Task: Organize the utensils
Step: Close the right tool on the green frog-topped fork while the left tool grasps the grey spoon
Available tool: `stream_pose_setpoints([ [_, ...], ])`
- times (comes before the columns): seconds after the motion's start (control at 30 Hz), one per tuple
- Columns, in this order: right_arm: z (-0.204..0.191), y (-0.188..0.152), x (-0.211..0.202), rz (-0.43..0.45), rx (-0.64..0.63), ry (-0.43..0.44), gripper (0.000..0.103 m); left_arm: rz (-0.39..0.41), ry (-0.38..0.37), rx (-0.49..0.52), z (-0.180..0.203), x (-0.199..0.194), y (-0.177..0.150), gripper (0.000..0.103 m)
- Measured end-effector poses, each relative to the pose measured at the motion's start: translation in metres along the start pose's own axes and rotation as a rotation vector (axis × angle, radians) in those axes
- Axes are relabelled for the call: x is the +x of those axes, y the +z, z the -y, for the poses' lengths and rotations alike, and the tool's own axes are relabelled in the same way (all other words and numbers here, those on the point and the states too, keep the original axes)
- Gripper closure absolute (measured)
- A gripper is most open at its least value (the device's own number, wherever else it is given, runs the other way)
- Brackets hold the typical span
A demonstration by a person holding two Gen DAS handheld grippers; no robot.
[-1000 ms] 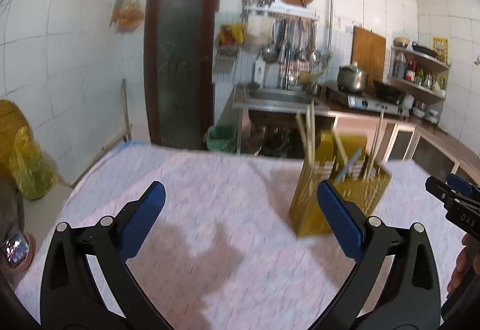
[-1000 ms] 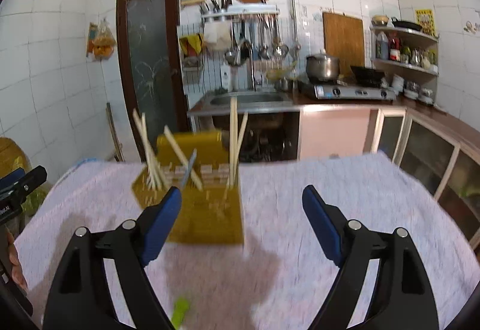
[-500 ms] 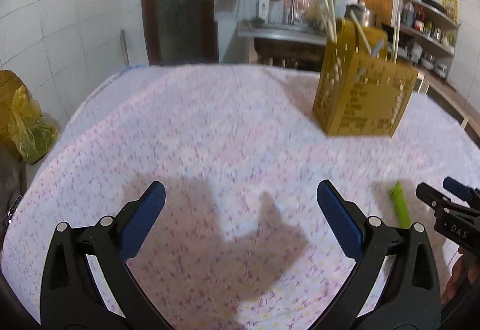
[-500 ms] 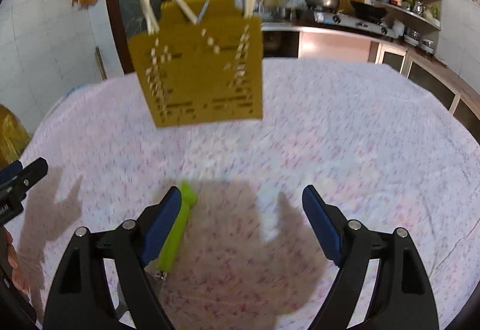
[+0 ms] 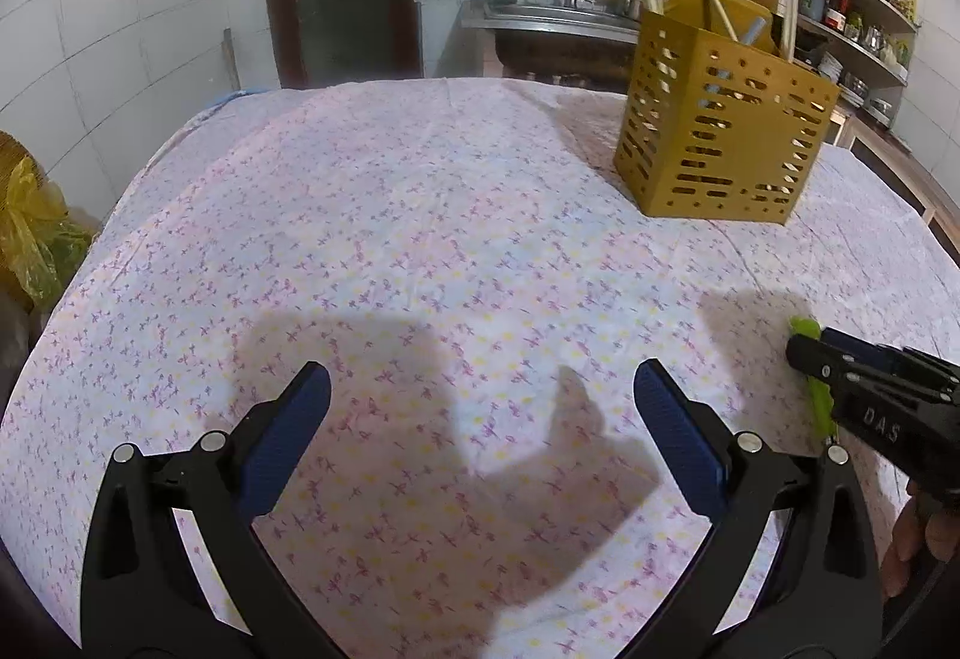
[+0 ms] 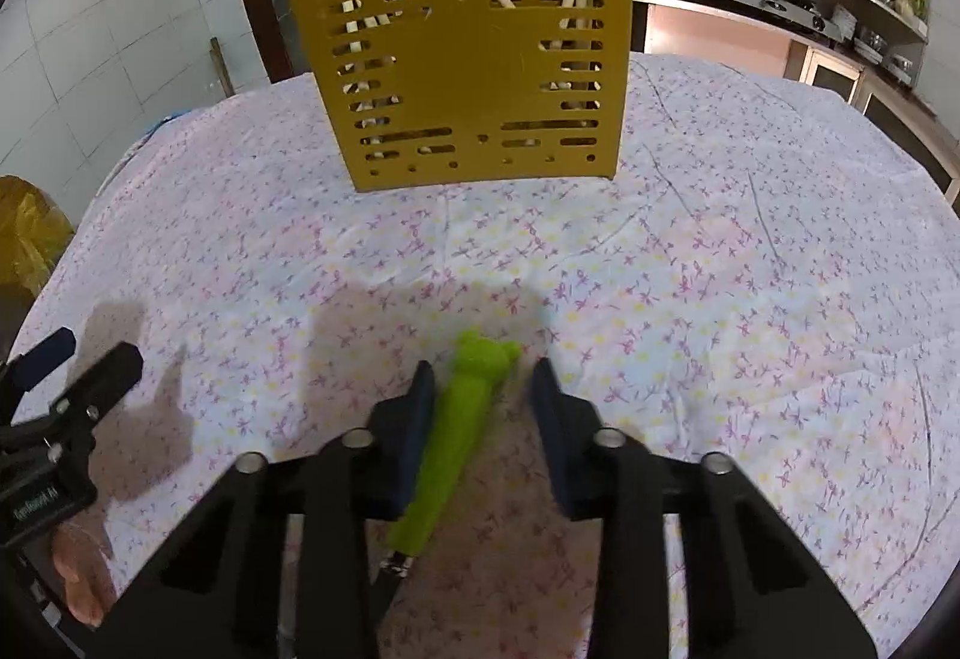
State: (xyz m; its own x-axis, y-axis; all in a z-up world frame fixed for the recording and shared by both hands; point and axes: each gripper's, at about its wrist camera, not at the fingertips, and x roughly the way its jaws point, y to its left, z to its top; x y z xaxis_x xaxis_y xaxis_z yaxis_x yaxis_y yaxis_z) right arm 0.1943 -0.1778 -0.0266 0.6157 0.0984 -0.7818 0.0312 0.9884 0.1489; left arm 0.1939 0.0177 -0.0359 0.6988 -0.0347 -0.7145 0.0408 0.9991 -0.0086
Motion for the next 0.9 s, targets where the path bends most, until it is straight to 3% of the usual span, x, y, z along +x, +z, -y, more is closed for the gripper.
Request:
stream_pose_setpoints([
  [0.23,0.031,-0.007,-0.019,0.000,0.030,0.034,0.087,-0.028,-0.067,0.041,0.032,-0.012,-0.010,0.005],
  [0.53,0.083,-0.024,-0.039,-0.010,0.059,-0.013,0.087,-0.112,-0.147,0.167,0.092,-0.018,-0.038,0.005],
  [0.67,0.087,-0.027,-0.039,-0.009,0.069,-0.010,0.087,-0.123,-0.164,0.217,0.111,-0.023,-0.049,0.006],
  [0.7,0.086,-0.027,-0.038,-0.009,0.064,-0.010,0.087,-0.123,-0.159,0.225,0.113,-0.023,-0.051,0.008],
  [0.77,0.086,-0.027,-0.039,-0.007,0.057,-0.007,0.087,-0.138,-0.152,0.234,0.117,-0.020,-0.054,0.027],
  [0.9,0.080,-0.028,-0.038,-0.006,0.044,0.006,0.087,-0.151,-0.163,0.223,0.116,-0.018,-0.052,0.042],
])
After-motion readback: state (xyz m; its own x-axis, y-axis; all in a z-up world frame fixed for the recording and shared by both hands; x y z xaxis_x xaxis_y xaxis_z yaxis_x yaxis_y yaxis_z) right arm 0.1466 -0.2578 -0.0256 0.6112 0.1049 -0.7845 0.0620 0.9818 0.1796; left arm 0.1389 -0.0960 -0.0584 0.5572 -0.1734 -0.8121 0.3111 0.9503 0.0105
